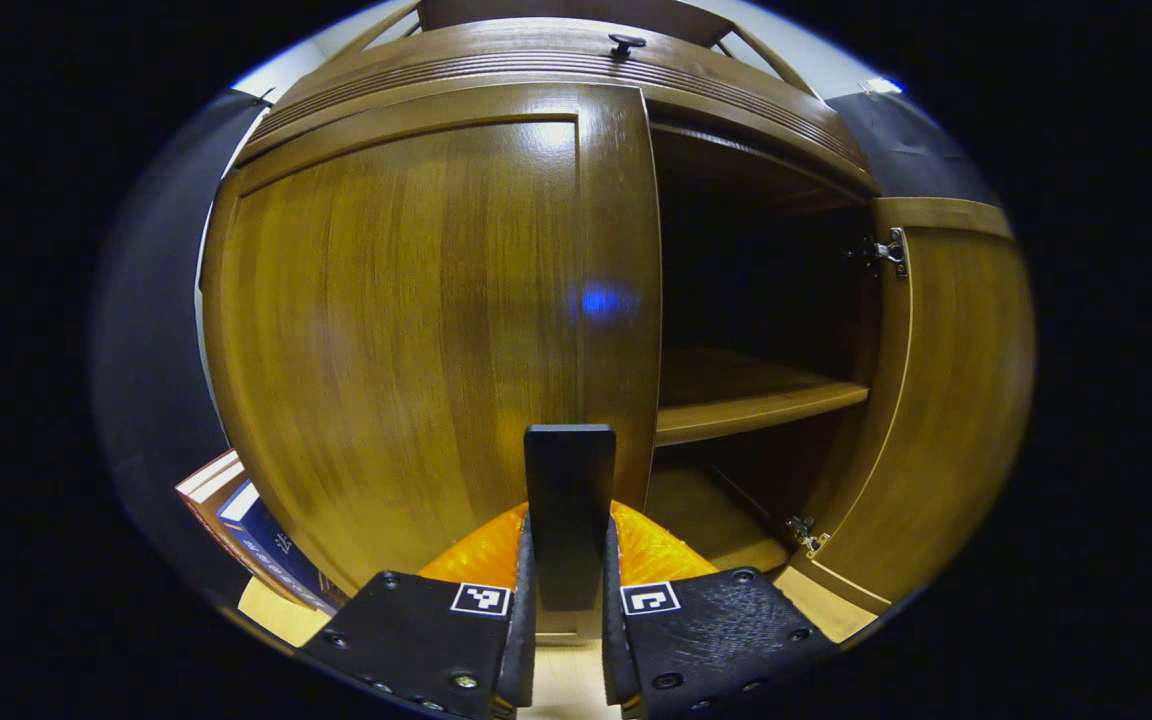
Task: Open the right door of the double-door shoe cabinet with the right hand, and open the left door with the left hand.
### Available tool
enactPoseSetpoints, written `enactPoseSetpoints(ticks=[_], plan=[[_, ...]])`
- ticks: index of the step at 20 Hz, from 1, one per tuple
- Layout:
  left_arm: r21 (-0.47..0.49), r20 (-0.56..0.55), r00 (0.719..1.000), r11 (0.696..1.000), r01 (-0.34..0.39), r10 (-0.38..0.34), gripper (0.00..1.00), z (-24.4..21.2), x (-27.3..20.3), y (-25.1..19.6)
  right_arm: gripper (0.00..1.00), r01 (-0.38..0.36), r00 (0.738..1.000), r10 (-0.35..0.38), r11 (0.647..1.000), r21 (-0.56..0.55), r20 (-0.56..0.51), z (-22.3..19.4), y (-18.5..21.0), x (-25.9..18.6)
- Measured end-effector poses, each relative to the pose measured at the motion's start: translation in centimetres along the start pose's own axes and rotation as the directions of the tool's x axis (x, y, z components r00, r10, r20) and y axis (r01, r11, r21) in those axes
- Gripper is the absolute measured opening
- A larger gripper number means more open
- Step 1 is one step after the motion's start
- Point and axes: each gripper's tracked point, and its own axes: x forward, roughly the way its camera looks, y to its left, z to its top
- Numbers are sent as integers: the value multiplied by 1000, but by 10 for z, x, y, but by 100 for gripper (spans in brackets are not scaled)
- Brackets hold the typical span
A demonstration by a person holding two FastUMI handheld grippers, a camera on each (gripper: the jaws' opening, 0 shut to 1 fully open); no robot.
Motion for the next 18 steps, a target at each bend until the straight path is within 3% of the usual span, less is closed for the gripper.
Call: enactPoseSetpoints(ticks=[10,14,18], plan=[[-24,0,1000,1000,-11,11,26,-10,-50,9,47,-141,990,141,989,-43,-6,-3,44,8],[-27,-7,1000,999,-26,26,26,-16,-72,17,43,-192,981,192,980,-52,-4,-2,57,14],[-28,-7,998,998,-62,62,26,-20,-92,26,50,-242,970,242,969,-47,-15,-4,75,15]])
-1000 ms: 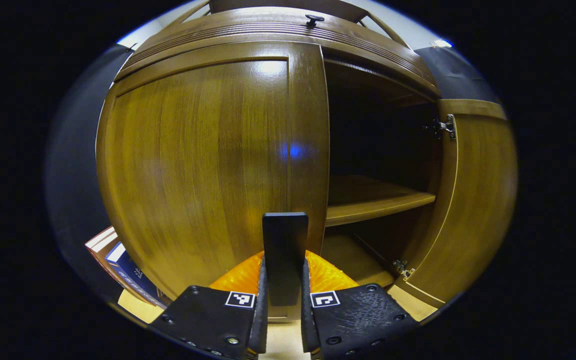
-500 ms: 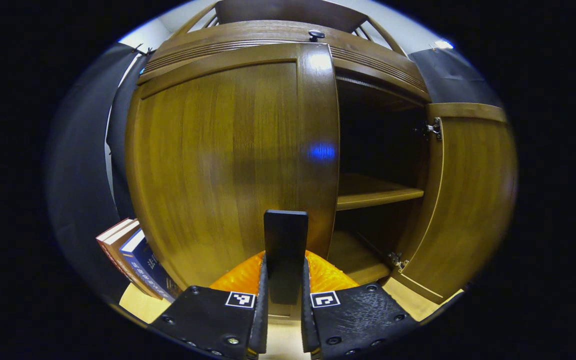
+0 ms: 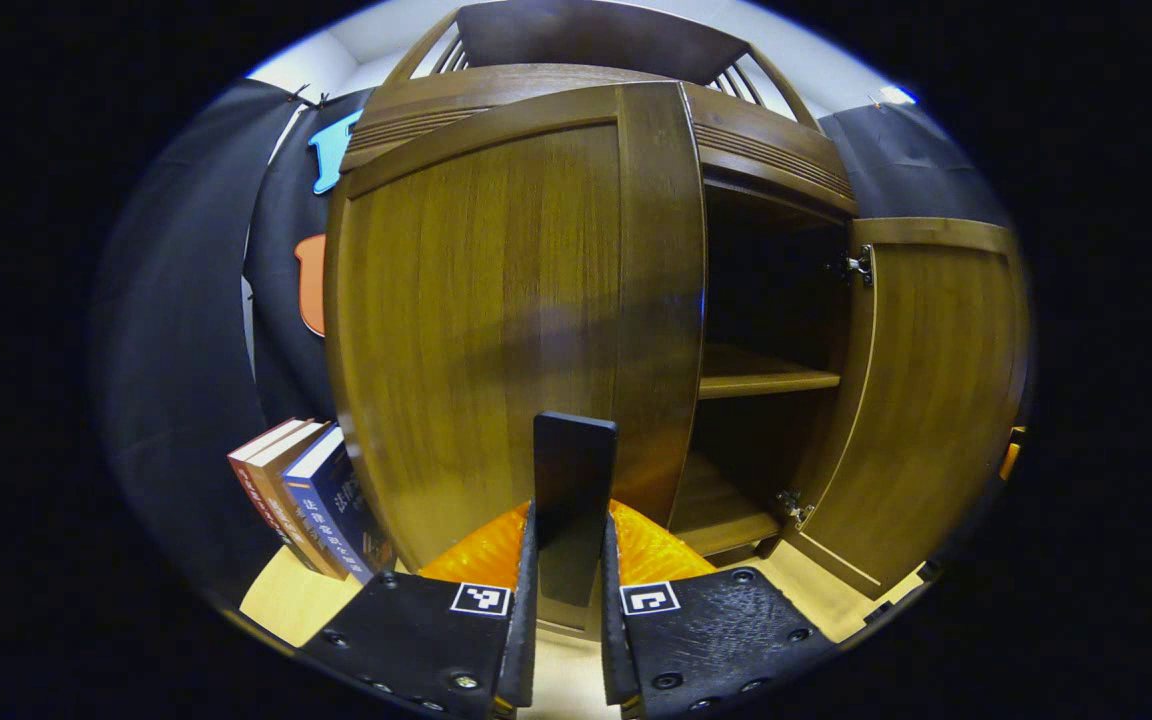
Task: Open the right door of the double-door shoe cabinet with the right hand, and open the left door with the left hand.
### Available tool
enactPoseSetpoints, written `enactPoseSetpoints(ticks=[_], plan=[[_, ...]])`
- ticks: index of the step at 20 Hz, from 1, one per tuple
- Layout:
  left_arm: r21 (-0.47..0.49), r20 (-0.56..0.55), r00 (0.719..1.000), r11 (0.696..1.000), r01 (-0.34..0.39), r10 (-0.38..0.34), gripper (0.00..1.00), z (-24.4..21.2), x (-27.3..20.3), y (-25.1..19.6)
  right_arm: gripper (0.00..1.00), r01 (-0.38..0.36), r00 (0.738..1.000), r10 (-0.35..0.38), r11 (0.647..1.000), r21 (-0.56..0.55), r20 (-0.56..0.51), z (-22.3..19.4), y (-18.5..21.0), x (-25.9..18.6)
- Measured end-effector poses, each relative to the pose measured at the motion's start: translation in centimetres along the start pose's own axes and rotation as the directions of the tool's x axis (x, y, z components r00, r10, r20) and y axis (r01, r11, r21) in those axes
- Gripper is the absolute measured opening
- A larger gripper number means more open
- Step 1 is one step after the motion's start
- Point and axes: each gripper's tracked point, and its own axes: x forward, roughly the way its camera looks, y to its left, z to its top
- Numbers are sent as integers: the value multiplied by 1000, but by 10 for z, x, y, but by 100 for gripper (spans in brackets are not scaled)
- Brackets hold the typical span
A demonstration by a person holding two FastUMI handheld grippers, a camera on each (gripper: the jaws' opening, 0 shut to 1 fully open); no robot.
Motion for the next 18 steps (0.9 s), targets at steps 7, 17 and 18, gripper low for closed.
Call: enactPoseSetpoints(ticks=[7,17,18], plan=[[-38,3,999,999,-32,32,26,-9,-32,22,51,-88,996,88,996,-25,-6,6,32,17],[-54,-18,995,994,-95,94,25,-26,-71,66,70,-163,987,162,986,-40,-19,8,66,45],[-49,-22,994,993,-108,107,25,-27,-73,70,76,-167,986,166,985,-44,-21,8,71,46]])
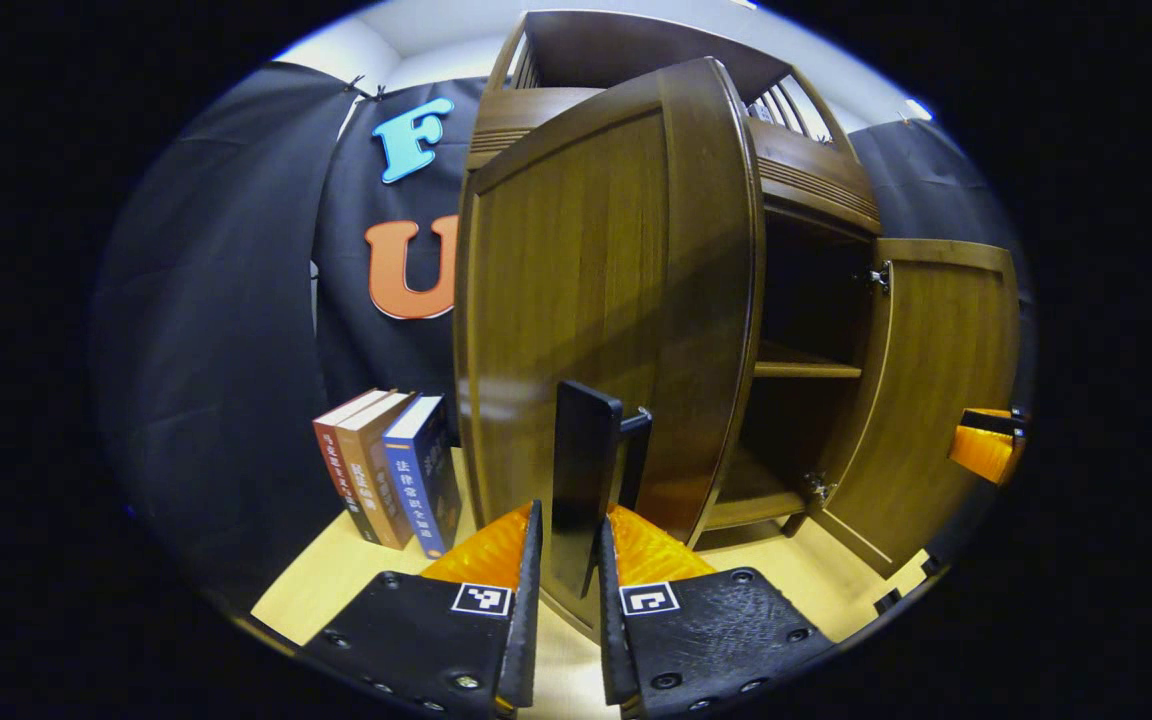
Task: Open the right door of the double-door shoe cabinet with the right hand, and open the left door with the left hand.
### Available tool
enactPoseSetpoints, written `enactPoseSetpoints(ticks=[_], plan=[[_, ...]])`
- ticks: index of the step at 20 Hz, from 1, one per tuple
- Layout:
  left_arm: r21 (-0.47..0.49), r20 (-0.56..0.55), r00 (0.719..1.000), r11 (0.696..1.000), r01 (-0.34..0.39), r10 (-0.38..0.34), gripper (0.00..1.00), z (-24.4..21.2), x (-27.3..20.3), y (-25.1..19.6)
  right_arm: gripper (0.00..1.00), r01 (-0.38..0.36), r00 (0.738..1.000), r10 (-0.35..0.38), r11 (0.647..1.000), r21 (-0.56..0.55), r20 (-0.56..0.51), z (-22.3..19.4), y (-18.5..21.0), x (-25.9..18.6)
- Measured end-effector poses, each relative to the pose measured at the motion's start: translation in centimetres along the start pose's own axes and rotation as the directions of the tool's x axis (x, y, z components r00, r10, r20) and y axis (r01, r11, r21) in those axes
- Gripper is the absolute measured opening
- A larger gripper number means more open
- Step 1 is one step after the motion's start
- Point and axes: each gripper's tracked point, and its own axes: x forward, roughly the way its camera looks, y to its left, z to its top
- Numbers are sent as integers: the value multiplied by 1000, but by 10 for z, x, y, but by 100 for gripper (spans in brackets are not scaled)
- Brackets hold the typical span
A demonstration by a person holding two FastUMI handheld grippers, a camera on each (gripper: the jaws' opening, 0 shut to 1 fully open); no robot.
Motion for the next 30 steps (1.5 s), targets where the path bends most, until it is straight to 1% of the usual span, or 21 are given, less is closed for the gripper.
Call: enactPoseSetpoints(ticks=[4,7,8,9,10,11,12,13,14,15,17,19,20,21,22,23,24,26,28,29,30], plan=[[-32,2,1000,999,-18,19,25,-2,-13,24,76,-29,1000,29,999,-14,-4,1,16,11],[-31,3,999,998,-53,53,25,-4,-18,44,76,-43,999,43,999,-23,0,4,27,20],[-41,-19,999,999,-28,27,25,-9,-19,44,76,-53,999,53,998,-24,3,6,32,22],[-52,-16,999,998,-29,28,24,-11,-24,46,76,-66,998,67,998,-21,8,8,38,24],[-55,-9,999,998,-33,32,21,-9,-25,53,70,-80,997,81,997,-18,13,10,43,27],[-52,-2,999,998,-47,47,20,-9,-26,62,76,-87,996,88,996,-17,12,11,47,30],[-51,1,998,997,-60,61,33,-8,-30,72,71,-87,996,87,996,-18,12,10,48,31],[-54,0,997,996,-72,72,19,-9,-31,81,76,-85,996,85,996,-18,14,12,51,34],[-57,-2,997,995,-82,82,34,-10,-34,89,73,-83,996,83,996,-16,13,14,55,38],[-62,-2,996,994,-87,87,19,-10,-36,95,76,-82,997,82,997,-14,11,15,58,41],[-66,-3,996,994,-90,90,19,-12,-39,103,74,-83,997,83,996,-12,7,15,64,44],[-59,-1,994,993,-106,106,19,-13,-44,115,74,-87,996,87,996,-9,1,14,69,47],[-58,0,993,992,-115,115,19,-13,-46,120,77,-85,996,85,996,-9,-1,15,71,49],[-59,-2,993,991,-120,120,19,-14,-47,124,77,-87,996,87,996,-8,0,16,73,50],[-61,-3,992,990,-126,126,19,-16,-49,130,74,-85,996,85,996,-8,-1,16,75,52],[-64,-8,991,989,-130,130,19,-17,-51,134,77,-89,996,89,996,-7,2,17,78,51],[-74,-16,992,989,-125,124,19,-19,-54,137,77,-93,996,93,996,-7,4,19,80,52],[-95,-15,992,987,-127,126,19,-19,-58,144,77,-93,996,93,996,-10,7,20,81,51],[-89,-13,987,983,-158,157,19,-19,-64,155,77,-82,997,82,996,-26,11,23,79,50],[-83,-12,986,982,-168,167,19,-18,-68,159,74,-78,997,78,997,-30,12,24,78,49],[-80,-14,986,983,-167,167,19,-17,-69,157,76,-78,997,78,997,-26,12,25,77,48]])
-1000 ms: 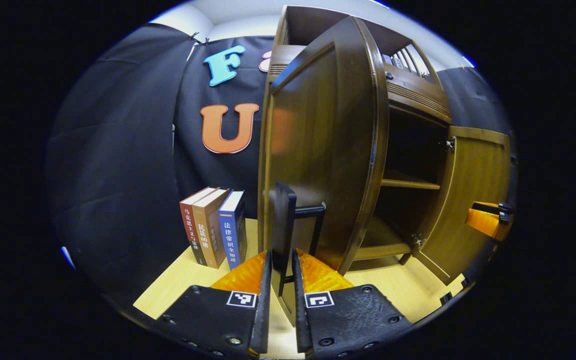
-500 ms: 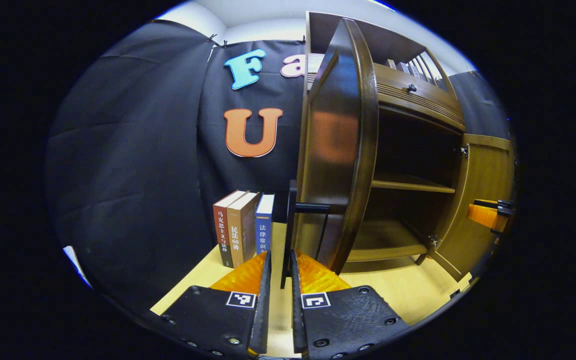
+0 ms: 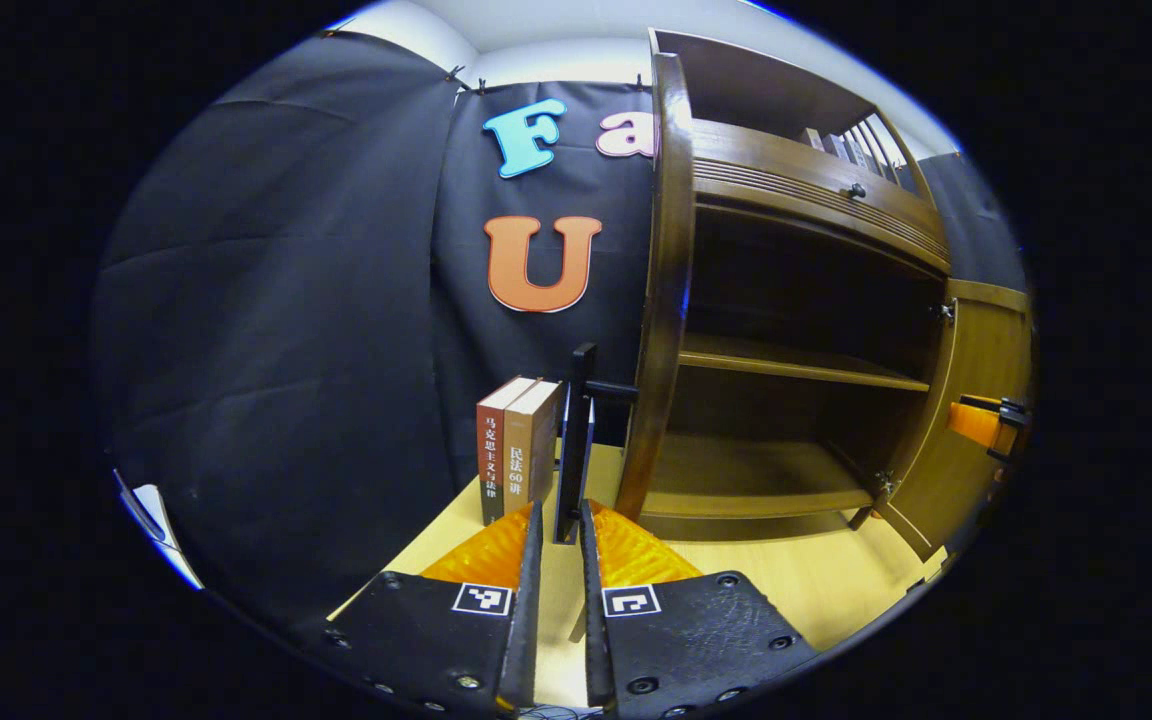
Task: Open the right door of the double-door shoe cabinet with the right hand, and open the left door with the left hand.
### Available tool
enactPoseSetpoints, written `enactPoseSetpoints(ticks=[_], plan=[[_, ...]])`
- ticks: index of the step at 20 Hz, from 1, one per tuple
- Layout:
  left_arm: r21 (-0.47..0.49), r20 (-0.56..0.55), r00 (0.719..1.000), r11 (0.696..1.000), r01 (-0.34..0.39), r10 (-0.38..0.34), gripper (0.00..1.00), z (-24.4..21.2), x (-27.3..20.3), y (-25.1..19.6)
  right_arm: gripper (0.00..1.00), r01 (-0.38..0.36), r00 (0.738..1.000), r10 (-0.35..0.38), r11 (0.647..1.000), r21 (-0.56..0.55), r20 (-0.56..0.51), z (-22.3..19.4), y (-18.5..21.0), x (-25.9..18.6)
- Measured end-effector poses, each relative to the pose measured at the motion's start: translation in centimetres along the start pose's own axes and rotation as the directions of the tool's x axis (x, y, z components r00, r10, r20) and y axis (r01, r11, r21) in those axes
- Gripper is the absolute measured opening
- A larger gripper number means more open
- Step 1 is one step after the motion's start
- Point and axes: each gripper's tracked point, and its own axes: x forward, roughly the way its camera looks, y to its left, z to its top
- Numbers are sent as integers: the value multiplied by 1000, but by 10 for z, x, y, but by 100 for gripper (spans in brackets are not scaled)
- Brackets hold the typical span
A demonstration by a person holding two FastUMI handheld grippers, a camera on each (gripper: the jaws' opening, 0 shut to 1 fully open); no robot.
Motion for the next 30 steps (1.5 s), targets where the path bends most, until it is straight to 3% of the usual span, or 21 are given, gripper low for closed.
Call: enactPoseSetpoints(ticks=[4,6,8,9,10,12,13,14,17,18,19,20,22,23,24,25,30], plan=[[52,18,1000,998,-24,24,18,10,-12,-6,77,15,1000,-15,1000,23,25,14,-10,-8],[88,37,999,995,-42,39,19,19,-17,-11,82,29,999,-30,999,28,43,22,-18,-13],[89,66,998,996,-2,-4,19,33,-25,-29,87,36,998,-38,999,31,57,29,-25,-18],[98,77,997,995,16,-23,35,42,-29,-40,89,35,997,-37,999,34,65,34,-27,-21],[118,95,995,993,22,-33,36,51,-32,-49,89,37,996,-40,999,33,77,39,-29,-25],[137,134,989,989,47,-66,23,68,-36,-72,89,47,993,-50,999,26,103,49,-34,-32],[132,144,985,988,78,-97,25,74,-37,-86,89,55,992,-57,998,23,115,55,-38,-35],[122,139,979,984,130,-146,60,77,-38,-103,89,58,990,-60,998,21,126,59,-40,-38],[123,179,959,972,202,-222,63,99,-41,-141,89,47,988,-51,998,31,146,69,-41,-50],[129,192,953,968,214,-236,72,106,-42,-152,92,50,986,-55,998,34,155,74,-44,-53],[135,205,947,965,224,-248,92,113,-41,-162,89,55,984,-60,998,36,166,79,-48,-58],[142,217,941,962,232,-259,85,120,-42,-171,89,65,982,-71,997,39,175,83,-50,-62],[152,247,928,957,245,-277,89,133,-47,-189,89,77,977,-84,996,44,194,91,-57,-68],[149,264,923,957,249,-281,99,139,-50,-196,88,86,975,-93,995,43,201,95,-61,-71],[143,280,917,957,252,-283,93,144,-51,-202,89,97,974,-103,994,40,199,96,-64,-75],[134,295,911,957,259,-288,100,149,-52,-209,89,90,974,-96,995,38,204,98,-63,-79],[128,335,899,959,254,-282,94,166,-56,-219,89,105,965,-113,993,46,236,107,-69,-89]])
